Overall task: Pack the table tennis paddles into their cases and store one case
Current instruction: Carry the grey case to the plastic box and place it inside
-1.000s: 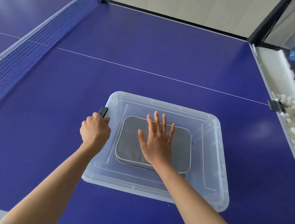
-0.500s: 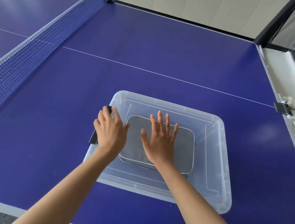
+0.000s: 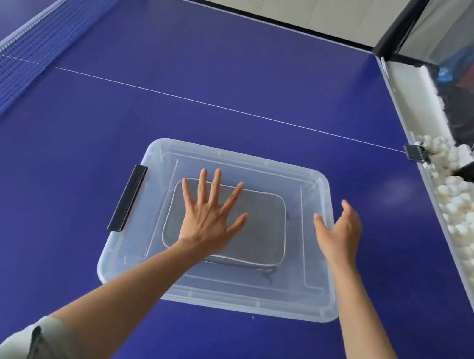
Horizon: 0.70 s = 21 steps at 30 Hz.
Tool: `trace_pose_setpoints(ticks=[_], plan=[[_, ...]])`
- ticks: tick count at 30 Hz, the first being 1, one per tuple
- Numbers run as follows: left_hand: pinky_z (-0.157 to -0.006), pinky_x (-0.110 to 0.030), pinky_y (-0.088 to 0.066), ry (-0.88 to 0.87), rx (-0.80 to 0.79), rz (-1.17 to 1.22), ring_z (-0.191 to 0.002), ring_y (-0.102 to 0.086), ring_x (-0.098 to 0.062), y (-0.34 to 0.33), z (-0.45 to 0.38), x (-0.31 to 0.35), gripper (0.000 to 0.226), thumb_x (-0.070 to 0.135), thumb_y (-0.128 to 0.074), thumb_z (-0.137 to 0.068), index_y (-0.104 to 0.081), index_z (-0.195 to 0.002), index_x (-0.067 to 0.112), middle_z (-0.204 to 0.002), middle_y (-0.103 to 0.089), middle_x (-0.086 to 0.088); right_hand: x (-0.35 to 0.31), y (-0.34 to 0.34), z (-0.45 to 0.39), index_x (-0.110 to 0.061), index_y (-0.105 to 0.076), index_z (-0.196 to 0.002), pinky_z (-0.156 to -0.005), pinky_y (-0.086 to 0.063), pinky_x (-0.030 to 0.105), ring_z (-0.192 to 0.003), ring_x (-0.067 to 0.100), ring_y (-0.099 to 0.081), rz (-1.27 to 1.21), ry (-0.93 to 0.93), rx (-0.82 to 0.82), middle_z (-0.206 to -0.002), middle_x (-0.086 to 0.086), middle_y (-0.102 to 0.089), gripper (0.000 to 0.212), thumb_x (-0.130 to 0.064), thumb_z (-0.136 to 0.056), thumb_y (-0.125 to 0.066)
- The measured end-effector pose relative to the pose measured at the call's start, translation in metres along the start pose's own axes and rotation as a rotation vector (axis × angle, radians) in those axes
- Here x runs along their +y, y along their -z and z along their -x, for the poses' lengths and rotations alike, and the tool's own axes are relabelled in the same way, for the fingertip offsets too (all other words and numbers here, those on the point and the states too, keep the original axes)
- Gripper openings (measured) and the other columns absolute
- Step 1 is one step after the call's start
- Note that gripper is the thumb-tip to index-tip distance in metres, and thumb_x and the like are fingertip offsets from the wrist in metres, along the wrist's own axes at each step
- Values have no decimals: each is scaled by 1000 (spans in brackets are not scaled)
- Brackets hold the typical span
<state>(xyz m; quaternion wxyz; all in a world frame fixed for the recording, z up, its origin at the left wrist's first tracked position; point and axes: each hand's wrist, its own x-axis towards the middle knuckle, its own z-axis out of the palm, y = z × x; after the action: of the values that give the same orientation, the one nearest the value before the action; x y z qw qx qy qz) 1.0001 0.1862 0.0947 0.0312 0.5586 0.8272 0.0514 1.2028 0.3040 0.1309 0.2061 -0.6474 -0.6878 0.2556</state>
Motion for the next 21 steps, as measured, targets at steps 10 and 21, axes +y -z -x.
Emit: trace_pose_setpoints(ticks=[10, 21], plan=[[-111, -65, 8, 12, 6, 13, -142, 22, -36, -2, 1, 1, 70, 71, 0, -84, 10, -146, 41, -158, 17, -9, 20, -5, -5, -12, -59, -97, -84, -45, 34, -97, 23, -60, -354, -283, -24, -95, -1, -63, 37, -41, -78, -72], [-112, -63, 8, 23, 26, 25, -144, 20, -33, -3, 0, 1, 72, 73, 1, -82, 8, -147, 43, -159, 15, -6, 11, 10, -2, -5, -64, -83, -62, -40, 28, -73, 29, -57, -60, -93, -14, -76, 7, -64, 20, -23, -81, -70]])
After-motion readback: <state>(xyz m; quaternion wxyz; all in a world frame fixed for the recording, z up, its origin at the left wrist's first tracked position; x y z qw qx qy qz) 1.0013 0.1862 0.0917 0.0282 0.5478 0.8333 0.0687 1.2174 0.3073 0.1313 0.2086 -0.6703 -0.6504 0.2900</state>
